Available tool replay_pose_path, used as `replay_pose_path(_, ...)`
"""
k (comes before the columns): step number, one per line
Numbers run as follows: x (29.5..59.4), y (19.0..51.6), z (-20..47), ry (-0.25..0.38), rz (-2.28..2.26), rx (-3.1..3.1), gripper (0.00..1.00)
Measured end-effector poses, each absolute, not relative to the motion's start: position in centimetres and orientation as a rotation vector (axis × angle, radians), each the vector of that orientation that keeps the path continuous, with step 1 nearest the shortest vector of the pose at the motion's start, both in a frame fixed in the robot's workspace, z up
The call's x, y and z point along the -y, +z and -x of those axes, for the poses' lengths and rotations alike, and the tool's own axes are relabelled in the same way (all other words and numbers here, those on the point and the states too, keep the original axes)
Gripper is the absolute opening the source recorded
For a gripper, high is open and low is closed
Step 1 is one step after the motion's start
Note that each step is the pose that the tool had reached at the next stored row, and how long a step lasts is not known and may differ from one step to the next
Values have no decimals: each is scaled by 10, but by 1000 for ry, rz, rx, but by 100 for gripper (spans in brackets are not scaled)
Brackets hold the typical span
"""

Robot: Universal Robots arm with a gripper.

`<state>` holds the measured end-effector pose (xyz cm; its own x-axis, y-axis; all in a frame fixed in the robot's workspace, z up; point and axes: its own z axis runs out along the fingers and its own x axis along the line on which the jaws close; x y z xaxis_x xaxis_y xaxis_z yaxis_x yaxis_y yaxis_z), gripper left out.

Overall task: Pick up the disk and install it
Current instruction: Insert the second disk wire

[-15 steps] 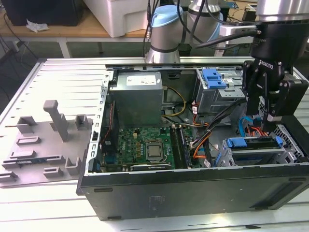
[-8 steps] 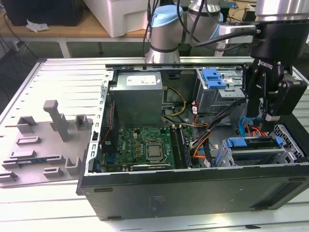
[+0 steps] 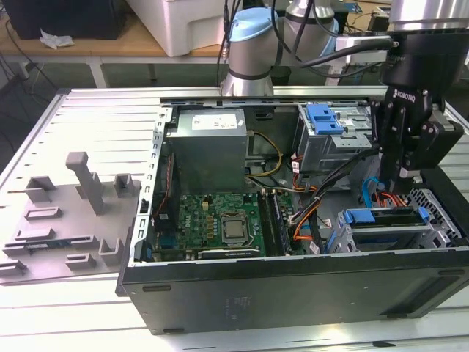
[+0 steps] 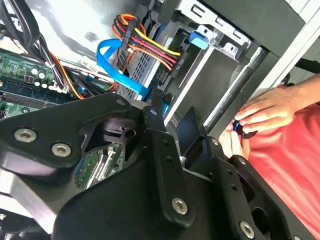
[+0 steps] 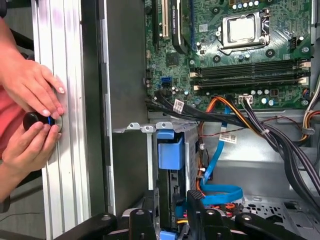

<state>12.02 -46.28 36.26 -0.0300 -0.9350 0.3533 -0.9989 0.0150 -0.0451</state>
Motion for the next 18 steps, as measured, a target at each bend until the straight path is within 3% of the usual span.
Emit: replay_pose_path(18,457,356,-124,414,-2016,2063,39)
